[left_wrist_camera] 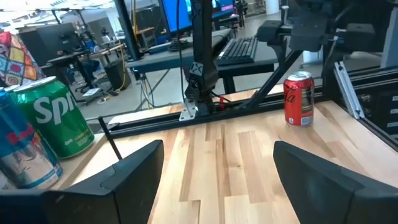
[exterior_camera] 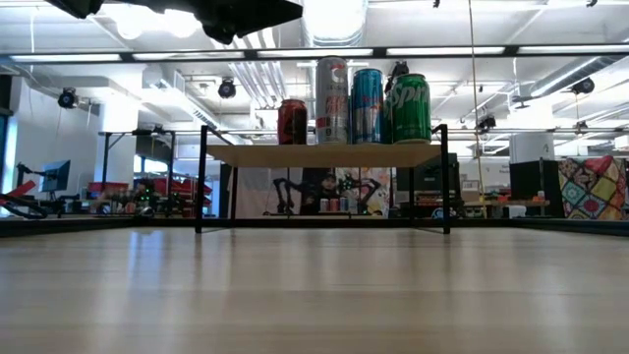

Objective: Place canned beverage on shelf
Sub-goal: Put the right red soda can on the shelf aligned with the other red soda can

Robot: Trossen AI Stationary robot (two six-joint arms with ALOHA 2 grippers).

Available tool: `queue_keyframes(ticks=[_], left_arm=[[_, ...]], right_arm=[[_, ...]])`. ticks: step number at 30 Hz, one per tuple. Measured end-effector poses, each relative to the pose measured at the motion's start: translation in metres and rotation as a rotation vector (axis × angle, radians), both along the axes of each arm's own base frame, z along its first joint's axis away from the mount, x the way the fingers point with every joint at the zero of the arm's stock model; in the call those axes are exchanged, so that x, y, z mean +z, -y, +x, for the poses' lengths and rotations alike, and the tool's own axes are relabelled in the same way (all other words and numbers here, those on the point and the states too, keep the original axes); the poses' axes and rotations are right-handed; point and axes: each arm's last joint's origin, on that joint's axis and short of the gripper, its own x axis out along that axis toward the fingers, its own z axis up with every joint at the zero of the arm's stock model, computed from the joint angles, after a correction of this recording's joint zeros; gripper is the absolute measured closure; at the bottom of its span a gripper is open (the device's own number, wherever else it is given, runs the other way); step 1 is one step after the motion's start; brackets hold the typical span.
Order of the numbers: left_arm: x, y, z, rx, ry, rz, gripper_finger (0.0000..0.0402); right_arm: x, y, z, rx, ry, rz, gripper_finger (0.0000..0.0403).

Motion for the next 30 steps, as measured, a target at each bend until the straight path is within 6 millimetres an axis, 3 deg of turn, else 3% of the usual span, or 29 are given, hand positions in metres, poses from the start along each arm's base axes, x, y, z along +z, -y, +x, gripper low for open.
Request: queue_keyframes(ticks=[11,25,30], left_arm=[[-0.004,0.000,-0.001,0.001,-0.043,0.008,0.0114],[-0.004,0.000,-0.001,0.004,-0.044,0.002,0.0114],[-0.004,0.000,-0.001,0.004,-0.048,0.003,0.0114]], right_arm=[[-0.005,0.000,-0.005,0.026,0.001,-0.033,0.0018],[-0.006,0.003,-0.034,-0.127,0.020,-0.101,0.0018],[-0.009,0.006,-0.048,-0.200,0.106,-0.078,0.0018]])
